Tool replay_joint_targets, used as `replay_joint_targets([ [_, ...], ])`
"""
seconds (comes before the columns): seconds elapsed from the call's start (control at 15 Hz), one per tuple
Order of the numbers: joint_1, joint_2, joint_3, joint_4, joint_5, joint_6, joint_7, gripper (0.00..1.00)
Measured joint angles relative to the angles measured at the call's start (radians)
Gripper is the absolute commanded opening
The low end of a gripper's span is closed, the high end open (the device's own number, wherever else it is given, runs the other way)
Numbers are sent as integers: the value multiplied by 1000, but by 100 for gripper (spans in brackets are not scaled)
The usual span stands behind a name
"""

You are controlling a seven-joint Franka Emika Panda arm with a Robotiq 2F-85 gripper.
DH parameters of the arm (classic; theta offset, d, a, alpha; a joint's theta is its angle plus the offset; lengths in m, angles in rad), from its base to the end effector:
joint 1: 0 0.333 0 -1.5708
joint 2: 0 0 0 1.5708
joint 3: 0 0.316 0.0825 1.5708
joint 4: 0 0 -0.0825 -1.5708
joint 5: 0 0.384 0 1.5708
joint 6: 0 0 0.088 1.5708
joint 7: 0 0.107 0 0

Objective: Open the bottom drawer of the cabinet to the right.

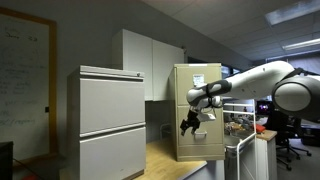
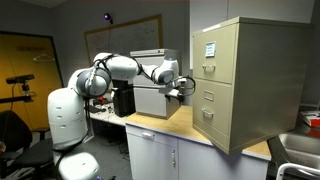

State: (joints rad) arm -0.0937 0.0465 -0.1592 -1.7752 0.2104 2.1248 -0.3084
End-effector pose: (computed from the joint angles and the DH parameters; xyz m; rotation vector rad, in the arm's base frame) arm 0.5891 -0.1408 0.5548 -3.0013 0.0401 -0.5198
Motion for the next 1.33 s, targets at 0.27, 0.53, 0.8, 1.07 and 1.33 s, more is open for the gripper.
replay_joint_targets([
  [0.27,-72,126,-12,170,2,-15,32,100],
  [0.53,-147,226,-20,302,3,-52,65,100],
  [0.8,-220,307,-22,415,45,-89,97,100],
  [1.07,-291,369,-22,472,104,-126,121,100],
  [1.33,-329,368,-22,474,183,-126,160,100],
])
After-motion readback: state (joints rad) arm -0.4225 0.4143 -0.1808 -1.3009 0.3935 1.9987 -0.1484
